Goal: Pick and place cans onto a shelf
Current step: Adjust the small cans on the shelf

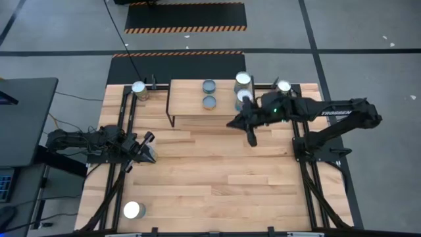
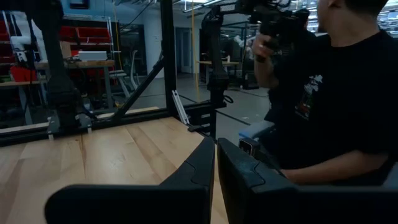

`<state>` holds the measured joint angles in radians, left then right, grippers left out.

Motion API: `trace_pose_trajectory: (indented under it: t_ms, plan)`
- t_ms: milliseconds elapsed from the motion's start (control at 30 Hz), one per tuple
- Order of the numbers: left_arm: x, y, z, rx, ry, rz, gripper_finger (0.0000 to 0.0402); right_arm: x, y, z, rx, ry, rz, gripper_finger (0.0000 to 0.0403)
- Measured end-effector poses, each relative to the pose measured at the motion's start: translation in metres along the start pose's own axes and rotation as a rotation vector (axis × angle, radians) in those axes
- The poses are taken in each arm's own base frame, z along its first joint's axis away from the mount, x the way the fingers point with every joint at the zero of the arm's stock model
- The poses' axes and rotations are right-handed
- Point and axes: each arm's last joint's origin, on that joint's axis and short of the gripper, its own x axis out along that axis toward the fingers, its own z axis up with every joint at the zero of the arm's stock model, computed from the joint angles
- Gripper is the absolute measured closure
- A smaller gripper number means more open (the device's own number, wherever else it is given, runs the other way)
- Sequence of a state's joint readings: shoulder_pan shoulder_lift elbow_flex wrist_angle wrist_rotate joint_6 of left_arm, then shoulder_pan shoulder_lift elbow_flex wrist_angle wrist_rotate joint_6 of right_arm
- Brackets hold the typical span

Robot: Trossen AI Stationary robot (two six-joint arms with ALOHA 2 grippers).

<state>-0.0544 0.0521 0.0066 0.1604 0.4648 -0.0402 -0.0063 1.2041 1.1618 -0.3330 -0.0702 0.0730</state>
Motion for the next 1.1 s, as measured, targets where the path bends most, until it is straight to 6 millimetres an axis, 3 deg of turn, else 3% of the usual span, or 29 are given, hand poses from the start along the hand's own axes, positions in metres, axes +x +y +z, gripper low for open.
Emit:
trace_pose_trajectory:
  t_ms: [267, 533, 767, 1100]
  plan:
    - [0.0, 0.0, 0.0, 0.0, 0.0, 0.0, 0.0374, 0.019, 0.051, -0.016, 0.108, 0.076, -0.004, 0.0397]
    - [0.0, 0.0, 0.0, 0.0, 0.0, 0.0, 0.0374, 0.06, 0.088, -0.041, 0.229, 0.132, -0.03, 0.0398]
    - [0.0, 0.0, 0.0, 0.0, 0.0, 0.0, 0.0374, 0.115, 0.093, -0.053, 0.291, 0.103, -0.02, 0.0398]
    - [0.0, 0.0, 0.0, 0.0, 0.0, 0.0, 0.0374, 0.187, 0.076, -0.013, 0.235, 0.108, -0.018, 0.0393]
